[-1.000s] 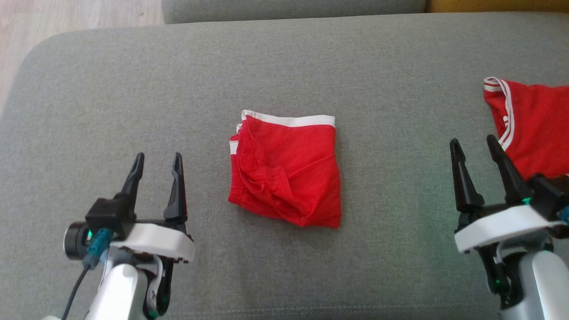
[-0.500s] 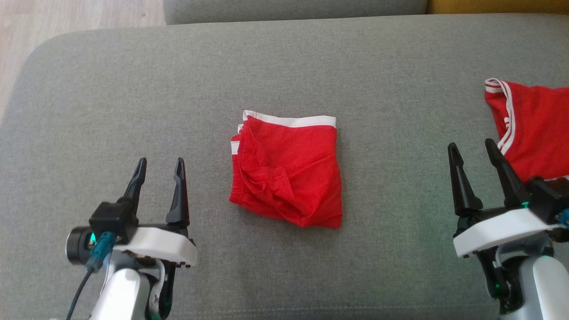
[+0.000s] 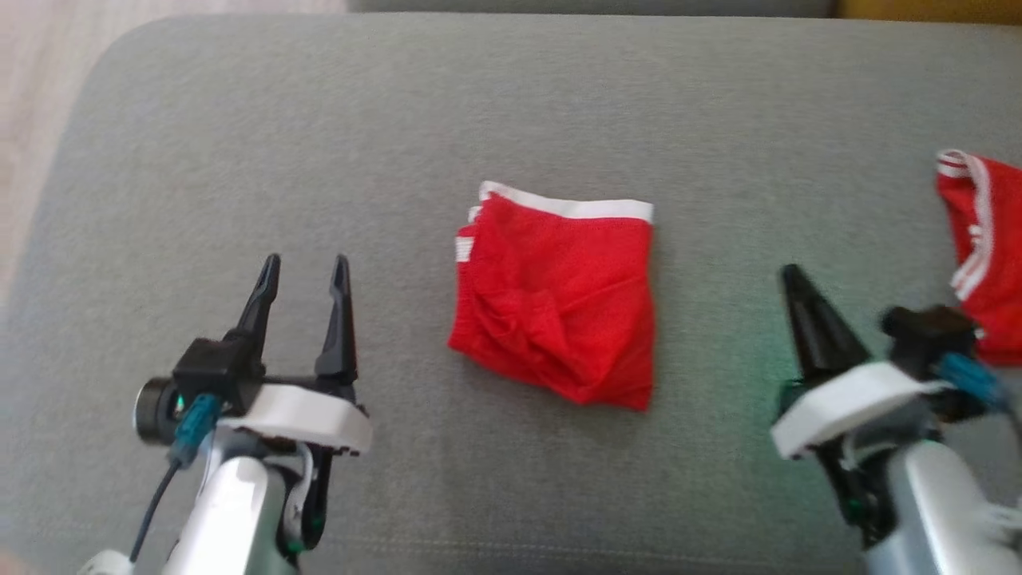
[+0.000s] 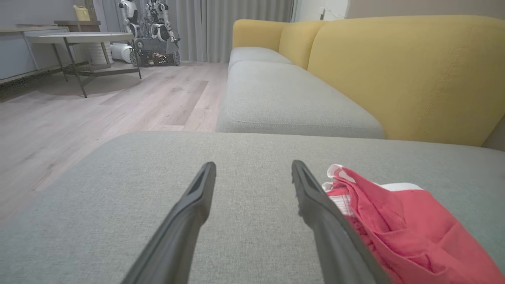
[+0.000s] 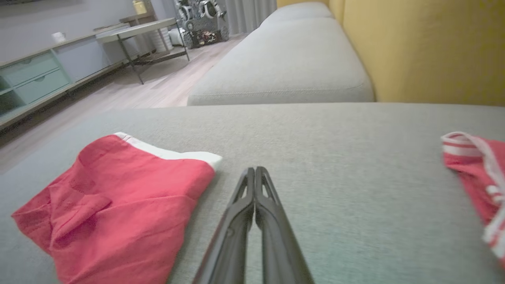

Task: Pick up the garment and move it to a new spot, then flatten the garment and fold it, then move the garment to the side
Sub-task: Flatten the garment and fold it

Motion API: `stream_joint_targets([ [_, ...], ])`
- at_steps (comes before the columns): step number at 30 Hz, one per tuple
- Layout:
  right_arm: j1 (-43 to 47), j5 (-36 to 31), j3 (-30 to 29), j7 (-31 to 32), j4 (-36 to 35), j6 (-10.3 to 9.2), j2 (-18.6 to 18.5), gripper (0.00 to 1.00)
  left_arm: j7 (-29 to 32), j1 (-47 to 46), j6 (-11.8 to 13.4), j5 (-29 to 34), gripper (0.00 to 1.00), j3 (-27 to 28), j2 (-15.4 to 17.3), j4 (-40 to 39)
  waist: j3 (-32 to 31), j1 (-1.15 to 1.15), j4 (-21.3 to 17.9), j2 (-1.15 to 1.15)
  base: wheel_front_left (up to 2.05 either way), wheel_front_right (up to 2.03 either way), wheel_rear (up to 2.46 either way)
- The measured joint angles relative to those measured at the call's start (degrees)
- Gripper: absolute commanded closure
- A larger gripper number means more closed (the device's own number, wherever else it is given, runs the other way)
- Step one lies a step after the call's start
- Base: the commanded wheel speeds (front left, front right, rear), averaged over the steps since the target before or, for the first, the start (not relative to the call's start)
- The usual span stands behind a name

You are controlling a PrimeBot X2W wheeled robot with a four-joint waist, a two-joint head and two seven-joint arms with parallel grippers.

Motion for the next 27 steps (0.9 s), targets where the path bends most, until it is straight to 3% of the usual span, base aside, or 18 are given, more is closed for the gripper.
stream_joint_targets([
  [15,-11.2,7.0,19.7,-2.0,21.4,0.00,1.0,1.00,-0.9,-1.4,-0.1,-0.8,0.00,-1.3,-2.1,1.6,2.1,0.00,9.1,0.00,0.00,0.00,0.00],
  [27,-17.6,11.2,33.3,-5.1,24.6,0.00,1.6,1.00,-0.9,-2.0,-0.5,-0.8,0.00,-0.9,-2.7,1.6,2.2,0.00,8.3,0.00,0.00,0.00,0.00],
])
